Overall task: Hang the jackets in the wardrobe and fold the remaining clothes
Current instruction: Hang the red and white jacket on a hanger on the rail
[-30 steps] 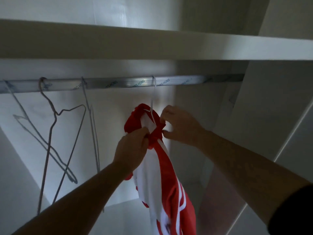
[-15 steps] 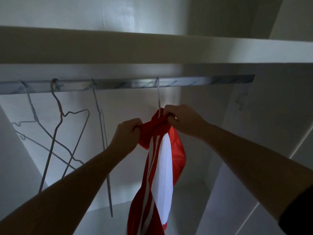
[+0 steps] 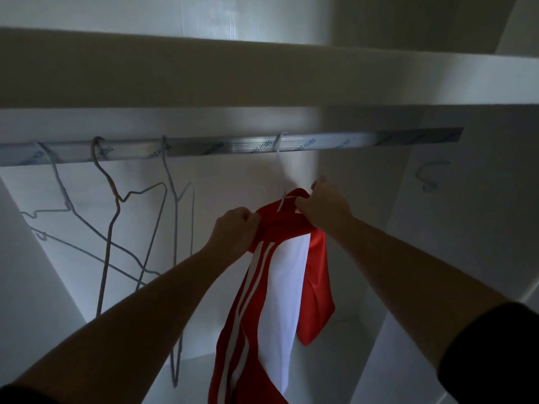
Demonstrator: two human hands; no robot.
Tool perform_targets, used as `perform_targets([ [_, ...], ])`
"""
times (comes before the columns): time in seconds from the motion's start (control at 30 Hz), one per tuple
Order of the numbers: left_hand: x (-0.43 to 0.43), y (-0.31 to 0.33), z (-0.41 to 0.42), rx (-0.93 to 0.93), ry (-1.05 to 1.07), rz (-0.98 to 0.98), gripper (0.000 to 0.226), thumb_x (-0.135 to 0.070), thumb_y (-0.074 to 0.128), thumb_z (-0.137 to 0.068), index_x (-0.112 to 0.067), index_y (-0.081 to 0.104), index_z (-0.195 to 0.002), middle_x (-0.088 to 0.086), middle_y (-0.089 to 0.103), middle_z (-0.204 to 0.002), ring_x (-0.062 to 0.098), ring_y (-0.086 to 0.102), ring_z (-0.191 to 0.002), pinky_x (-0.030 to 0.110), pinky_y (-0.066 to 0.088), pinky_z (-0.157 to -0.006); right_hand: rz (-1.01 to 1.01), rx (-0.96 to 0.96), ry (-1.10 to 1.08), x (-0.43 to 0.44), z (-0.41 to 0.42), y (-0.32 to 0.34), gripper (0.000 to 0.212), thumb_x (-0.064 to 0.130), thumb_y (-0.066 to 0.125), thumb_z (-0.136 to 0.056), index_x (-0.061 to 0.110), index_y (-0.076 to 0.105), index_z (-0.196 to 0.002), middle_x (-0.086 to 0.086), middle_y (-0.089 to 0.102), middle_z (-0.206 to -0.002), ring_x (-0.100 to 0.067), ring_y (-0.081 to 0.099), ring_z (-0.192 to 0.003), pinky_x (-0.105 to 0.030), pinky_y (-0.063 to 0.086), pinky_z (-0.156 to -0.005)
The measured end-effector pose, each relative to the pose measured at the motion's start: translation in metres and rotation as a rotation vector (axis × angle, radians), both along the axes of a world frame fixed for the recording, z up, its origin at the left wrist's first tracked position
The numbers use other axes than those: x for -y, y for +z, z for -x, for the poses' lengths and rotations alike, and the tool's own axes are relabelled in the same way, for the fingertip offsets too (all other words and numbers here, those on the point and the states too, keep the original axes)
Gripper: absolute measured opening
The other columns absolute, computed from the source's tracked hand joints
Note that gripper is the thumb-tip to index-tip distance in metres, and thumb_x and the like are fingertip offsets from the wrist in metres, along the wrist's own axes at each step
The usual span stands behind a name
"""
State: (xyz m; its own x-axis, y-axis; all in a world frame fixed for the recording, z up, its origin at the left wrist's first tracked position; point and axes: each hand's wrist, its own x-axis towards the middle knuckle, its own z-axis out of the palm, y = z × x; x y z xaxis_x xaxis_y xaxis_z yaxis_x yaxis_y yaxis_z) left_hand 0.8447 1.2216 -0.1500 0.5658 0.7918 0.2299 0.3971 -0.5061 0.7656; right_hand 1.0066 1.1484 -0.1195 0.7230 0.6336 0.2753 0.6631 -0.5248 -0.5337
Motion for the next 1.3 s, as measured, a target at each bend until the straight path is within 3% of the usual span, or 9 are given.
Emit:
perform_targets([
  [0.17,-0.021,0.001,-0.025,-0.133,0.193,0.278,0.032,-0.032,0.055,-0.092,-0.007,0.053,-0.072,0.007,0.058,-0.064,0.018,0.061,-0.055,0.022,0.047,-0.045,0.04,-0.59,-0.001,-0.016,-0.011,0.015,0.02,0.021,0.068,-0.085,0.008,0.055,-0.077,-0.006,0.05,-0.068,-0.016,0.047,-0.055,-0.021,0.037,-0.042],
  [0.3,-0.032,0.007,-0.037,-0.284,0.177,0.466,0.027,-0.025,0.064,-0.089,0.0,0.059,-0.082,0.015,0.064,-0.072,0.024,0.067,-0.063,0.028,0.055,-0.051,-0.024,-0.953,-0.037,-0.011,-0.022,0.026,0.026,0.024,0.07,-0.084,0.015,0.05,-0.069,0.002,0.044,-0.06,-0.009,0.037,-0.049,-0.021,0.036,-0.051],
  [0.37,-0.038,0.009,-0.04,-0.311,0.212,0.321,0.024,-0.02,0.065,-0.088,-0.001,0.058,-0.075,0.012,0.061,-0.067,0.02,0.062,-0.057,0.025,0.049,-0.045,-0.026,-0.8,-0.044,-0.013,-0.024,0.033,0.023,0.015,0.065,-0.086,0.011,0.049,-0.07,-0.004,0.052,-0.07,-0.013,0.046,-0.057,-0.024,0.038,-0.053],
  [0.47,-0.042,0.011,-0.04,-0.294,0.261,0.109,0.031,-0.03,0.067,-0.084,-0.007,0.053,-0.069,0.005,0.056,-0.065,0.015,0.055,-0.055,0.024,0.04,-0.046,0.052,-0.057,-0.016,-0.016,-0.027,0.036,0.006,0.001,0.056,-0.081,0.002,0.061,-0.083,-0.014,0.064,-0.101,-0.027,0.061,-0.089,-0.027,0.045,-0.066],
  [0.57,-0.04,0.011,-0.042,-0.356,0.178,0.067,0.026,-0.025,0.062,-0.087,0.001,0.06,-0.09,0.005,0.057,-0.071,0.017,0.057,-0.061,0.023,0.042,-0.054,-0.059,0.211,0.176,-0.015,-0.027,0.034,0.027,-0.005,0.054,-0.074,0.012,0.071,-0.087,-0.003,0.06,-0.087,-0.021,0.058,-0.084,-0.019,0.033,-0.063],
  [0.73,-0.039,0.007,-0.049,-0.311,0.096,0.113,0.016,-0.013,0.05,-0.092,0.001,0.059,-0.091,0.011,0.06,-0.085,0.023,0.06,-0.078,0.028,0.046,-0.07,-0.315,-0.397,0.232,-0.019,-0.019,0.041,0.031,-0.007,0.055,-0.08,0.012,0.072,-0.097,0.001,0.054,-0.059,0.0,0.049,-0.035,-0.01,0.038,-0.037],
  [0.9,-0.033,0.004,-0.037,0.003,0.275,0.128,0.009,-0.011,0.058,-0.089,-0.01,0.05,-0.086,0.001,0.052,-0.077,0.016,0.054,-0.068,0.02,0.036,-0.051,-0.615,-1.013,0.403,-0.004,-0.006,0.033,0.028,-0.011,0.054,-0.086,0.012,0.061,-0.101,-0.009,0.058,-0.073,-0.012,0.058,-0.057,-0.018,0.05,-0.049],
  [1.13,0.004,0.016,0.015,0.016,-0.204,-0.212,0.029,-0.027,0.051,-0.097,-0.023,0.055,-0.068,-0.012,0.059,-0.059,0.002,0.06,-0.053,0.014,0.049,-0.054,-0.679,-1.197,0.489,0.017,0.011,0.02,0.022,-0.001,0.048,-0.091,0.012,0.061,-0.103,-0.003,0.068,-0.073,-0.012,0.068,-0.063,-0.027,0.058,-0.061],
  [1.3,0.007,0.016,0.036,0.151,0.054,-0.074,0.022,-0.01,0.052,-0.091,-0.012,0.049,-0.07,0.001,0.049,-0.062,0.013,0.045,-0.054,0.021,0.038,-0.053,-0.718,-1.187,0.462,0.026,0.026,0.019,0.018,0.009,0.046,-0.095,0.015,0.056,-0.108,-0.004,0.066,-0.094,-0.019,0.065,-0.086,-0.036,0.054,-0.077],
])
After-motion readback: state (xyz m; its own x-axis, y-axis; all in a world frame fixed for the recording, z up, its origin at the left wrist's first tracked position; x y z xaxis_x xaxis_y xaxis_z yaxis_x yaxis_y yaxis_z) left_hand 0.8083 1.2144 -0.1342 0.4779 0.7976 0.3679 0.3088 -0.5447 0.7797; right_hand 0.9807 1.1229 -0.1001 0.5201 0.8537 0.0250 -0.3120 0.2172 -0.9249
